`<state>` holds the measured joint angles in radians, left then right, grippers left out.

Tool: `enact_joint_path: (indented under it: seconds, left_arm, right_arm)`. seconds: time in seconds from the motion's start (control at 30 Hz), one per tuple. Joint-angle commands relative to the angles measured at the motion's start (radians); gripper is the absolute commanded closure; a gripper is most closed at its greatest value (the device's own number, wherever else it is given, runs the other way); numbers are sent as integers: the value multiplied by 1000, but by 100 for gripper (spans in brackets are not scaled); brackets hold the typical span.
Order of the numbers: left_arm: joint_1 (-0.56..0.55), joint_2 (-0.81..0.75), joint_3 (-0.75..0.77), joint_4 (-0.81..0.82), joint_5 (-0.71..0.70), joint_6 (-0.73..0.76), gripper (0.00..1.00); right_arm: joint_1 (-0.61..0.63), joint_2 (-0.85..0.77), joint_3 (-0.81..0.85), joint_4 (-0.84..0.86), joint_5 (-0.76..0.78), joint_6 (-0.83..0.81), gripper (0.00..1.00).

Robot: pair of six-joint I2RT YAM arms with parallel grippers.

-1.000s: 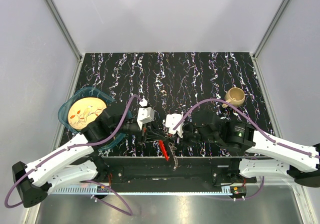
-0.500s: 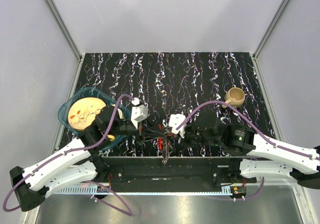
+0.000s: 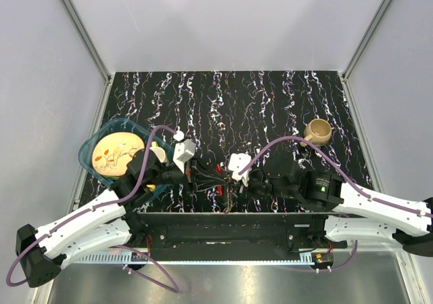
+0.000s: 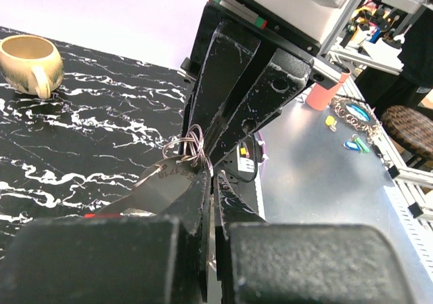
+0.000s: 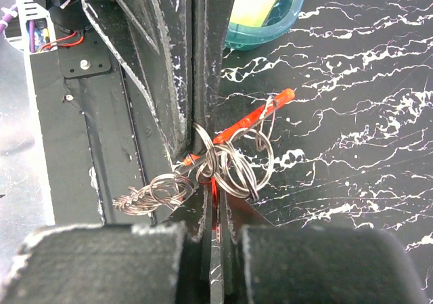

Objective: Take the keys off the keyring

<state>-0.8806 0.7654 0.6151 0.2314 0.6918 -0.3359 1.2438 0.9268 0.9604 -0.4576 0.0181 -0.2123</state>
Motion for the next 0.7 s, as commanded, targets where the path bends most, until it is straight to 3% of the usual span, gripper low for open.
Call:
enact_joint_path:
  seconds: [0.0,0.43,0.67]
  left_arm:
    - [-1,-18,-21,203,5,-69,100]
    - [-1,-23,-97,434,-40,-213,100]
    - [-1,-52,-106,316,-75,-126,100]
  right_arm:
    - [13,-20,-6,77,52,13,100]
    - [17,-34,-37,161,111,16,100]
    - [19,-92,-25,146,181,22,100]
